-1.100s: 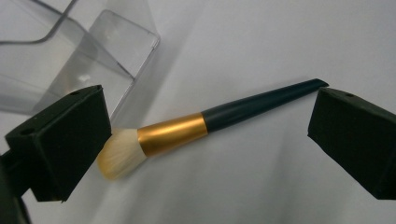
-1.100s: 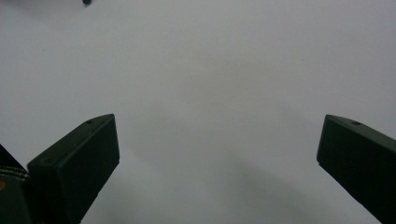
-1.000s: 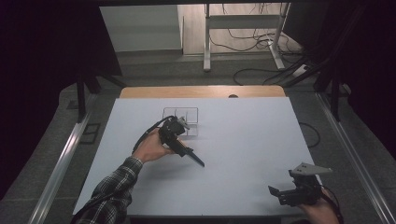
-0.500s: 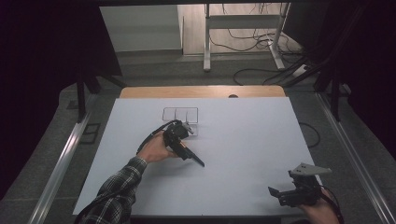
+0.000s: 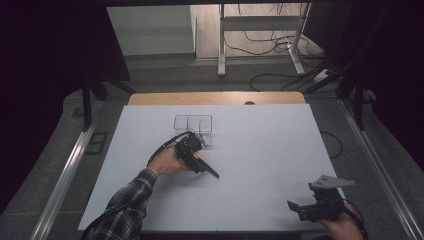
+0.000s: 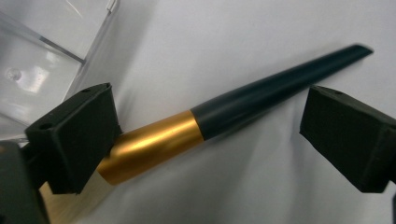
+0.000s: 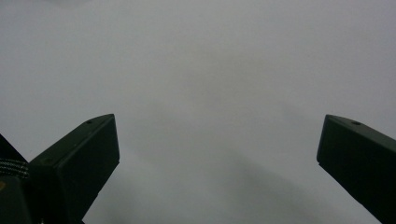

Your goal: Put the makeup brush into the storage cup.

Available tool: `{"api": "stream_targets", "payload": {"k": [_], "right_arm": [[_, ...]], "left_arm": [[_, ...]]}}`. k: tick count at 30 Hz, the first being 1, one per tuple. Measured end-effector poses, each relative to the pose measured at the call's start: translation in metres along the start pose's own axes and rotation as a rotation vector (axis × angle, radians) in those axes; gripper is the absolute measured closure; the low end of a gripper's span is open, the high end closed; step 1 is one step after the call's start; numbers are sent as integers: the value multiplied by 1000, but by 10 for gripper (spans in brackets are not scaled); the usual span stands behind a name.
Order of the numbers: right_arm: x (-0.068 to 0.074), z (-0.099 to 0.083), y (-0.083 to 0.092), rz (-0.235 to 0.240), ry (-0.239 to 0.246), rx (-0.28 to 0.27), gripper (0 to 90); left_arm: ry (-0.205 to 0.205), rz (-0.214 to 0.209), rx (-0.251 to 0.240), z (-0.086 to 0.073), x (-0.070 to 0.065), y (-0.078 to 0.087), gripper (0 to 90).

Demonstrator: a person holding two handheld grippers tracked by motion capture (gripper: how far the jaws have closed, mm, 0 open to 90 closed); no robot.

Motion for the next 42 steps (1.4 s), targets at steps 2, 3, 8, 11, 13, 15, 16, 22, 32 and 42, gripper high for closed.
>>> {"api": "stream_targets", "payload": {"k": [2, 3, 8, 11, 13, 15, 16, 22, 32, 42], "right_arm": [[0, 0, 0, 0, 1, 1, 0], [0, 0, 0, 0, 1, 1, 0], [0, 0, 0, -1, 1, 1, 0], [0, -1, 0, -1, 2, 3, 0], [0, -1, 0, -2, 3, 4, 0], [0, -1, 0, -2, 2, 4, 0], [0, -1, 0, -3, 2, 4, 0], [0, -1, 1, -5, 3, 4, 0], [0, -1, 0, -5, 3, 7, 0], [0, -1, 0, -4, 2, 6, 0]], "left_arm": [[-7, -1, 9, -1, -1, -1, 124], [-13, 5, 15, -2, -1, -1, 124], [-21, 10, 13, -5, -2, 2, 264], [-45, 0, 15, -8, -3, 7, 489], [-57, -14, 15, -10, -5, 8, 725], [-59, -14, 12, -11, -5, 8, 733], [-56, -17, 11, -11, -5, 8, 735], [-52, -16, 5, -11, -4, 9, 739], [-35, -35, -24, -12, -6, 13, 740], [-26, -52, -63, -8, -11, 25, 740]]}}
Point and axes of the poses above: each handheld gripper's, and its own axes: y roughly backward along the jaws, z roughly out of its top, x roughly to its left, the point moved 6 cm from there along -y, roughly forward along the jaws, and after that the axes turned 8 degrees about y, right-handed, at the moved point
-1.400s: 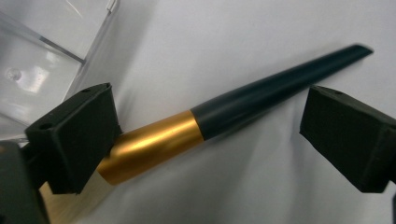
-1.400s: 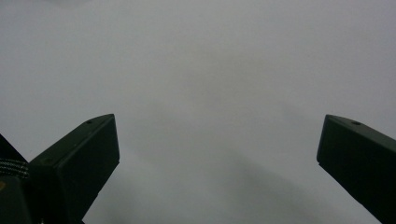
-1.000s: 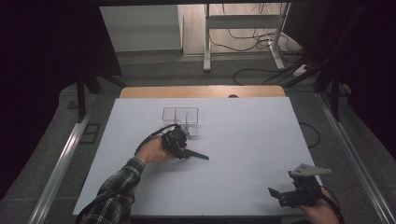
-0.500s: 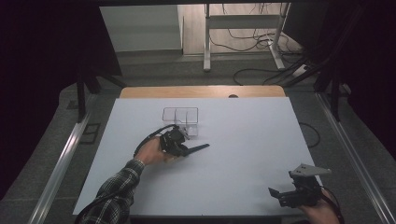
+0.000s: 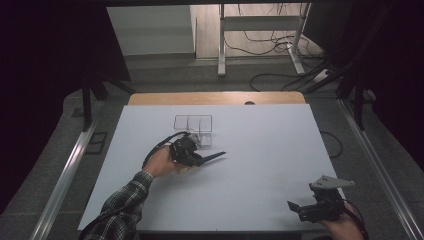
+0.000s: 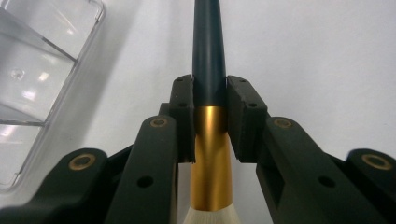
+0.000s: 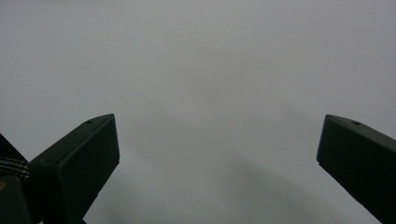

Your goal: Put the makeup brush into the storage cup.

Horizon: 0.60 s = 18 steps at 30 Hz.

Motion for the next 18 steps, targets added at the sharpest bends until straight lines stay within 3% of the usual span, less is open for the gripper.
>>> {"api": "stream_targets", "payload": {"k": [18], "right_arm": [[0, 1, 0, -4, -1, -8, 0]], "left_arm": [[22, -15, -82, 1, -15, 22, 740]]}}
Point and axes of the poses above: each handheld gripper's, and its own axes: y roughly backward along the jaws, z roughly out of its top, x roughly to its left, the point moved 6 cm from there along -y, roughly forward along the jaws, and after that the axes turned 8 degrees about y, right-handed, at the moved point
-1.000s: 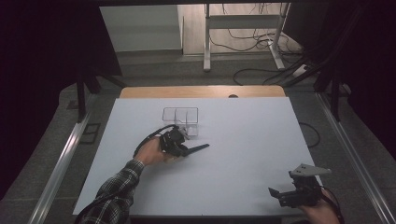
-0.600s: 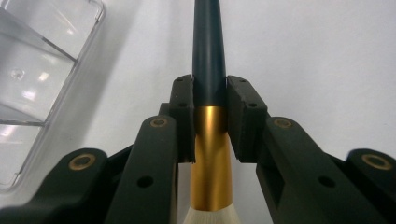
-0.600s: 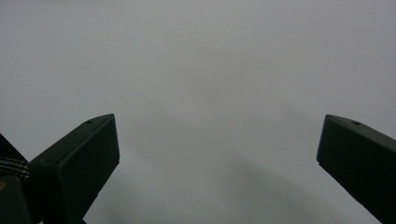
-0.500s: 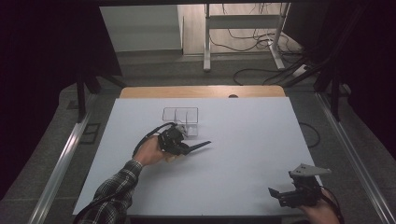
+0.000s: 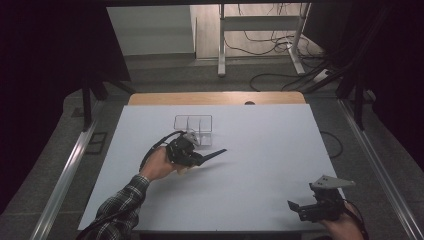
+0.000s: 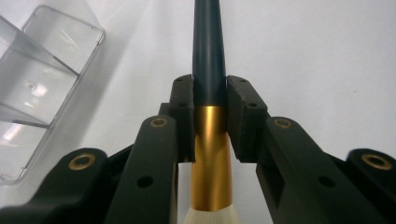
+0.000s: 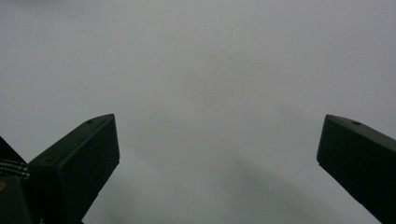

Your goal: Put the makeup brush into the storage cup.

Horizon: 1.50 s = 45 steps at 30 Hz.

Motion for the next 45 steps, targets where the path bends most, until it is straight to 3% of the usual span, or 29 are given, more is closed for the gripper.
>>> {"api": "stream_targets", "payload": {"k": [17, 26, 45], "right_arm": [[0, 1, 0, -3, 1, -4, 0], [-1, 1, 1, -6, -7, -7, 0], [1, 3, 1, -6, 10, -11, 0]], "left_arm": [[32, 8, -68, -8, -10, 18, 739], [64, -19, -124, -13, -17, 28, 739], [94, -40, -184, -29, -37, 42, 739]]}}
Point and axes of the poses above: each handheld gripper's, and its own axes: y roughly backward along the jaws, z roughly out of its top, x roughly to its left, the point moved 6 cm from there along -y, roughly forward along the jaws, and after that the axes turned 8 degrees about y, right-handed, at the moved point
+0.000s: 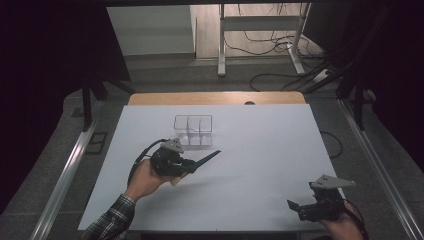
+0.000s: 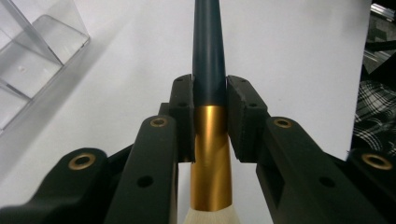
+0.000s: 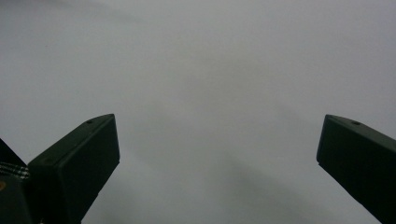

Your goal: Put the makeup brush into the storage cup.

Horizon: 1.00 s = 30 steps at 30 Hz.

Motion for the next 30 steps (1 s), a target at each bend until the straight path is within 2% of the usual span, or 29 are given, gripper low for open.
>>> {"api": "stream_targets", "payload": {"k": [12, 17, 25, 30], "right_arm": [[4, 3, -1, 2, 23, -4, 0], [5, 4, -1, 4, 30, -4, 0], [7, 6, -1, 2, 45, -7, 0], [8, 9, -1, -1, 54, -12, 0]], "left_arm": [[13, -6, -36, -20, -15, 4, 739], [4, 5, -39, -28, -25, 6, 738], [1, 6, -64, -31, -35, 8, 739], [-7, 2, -61, -33, -41, 7, 739]]}}
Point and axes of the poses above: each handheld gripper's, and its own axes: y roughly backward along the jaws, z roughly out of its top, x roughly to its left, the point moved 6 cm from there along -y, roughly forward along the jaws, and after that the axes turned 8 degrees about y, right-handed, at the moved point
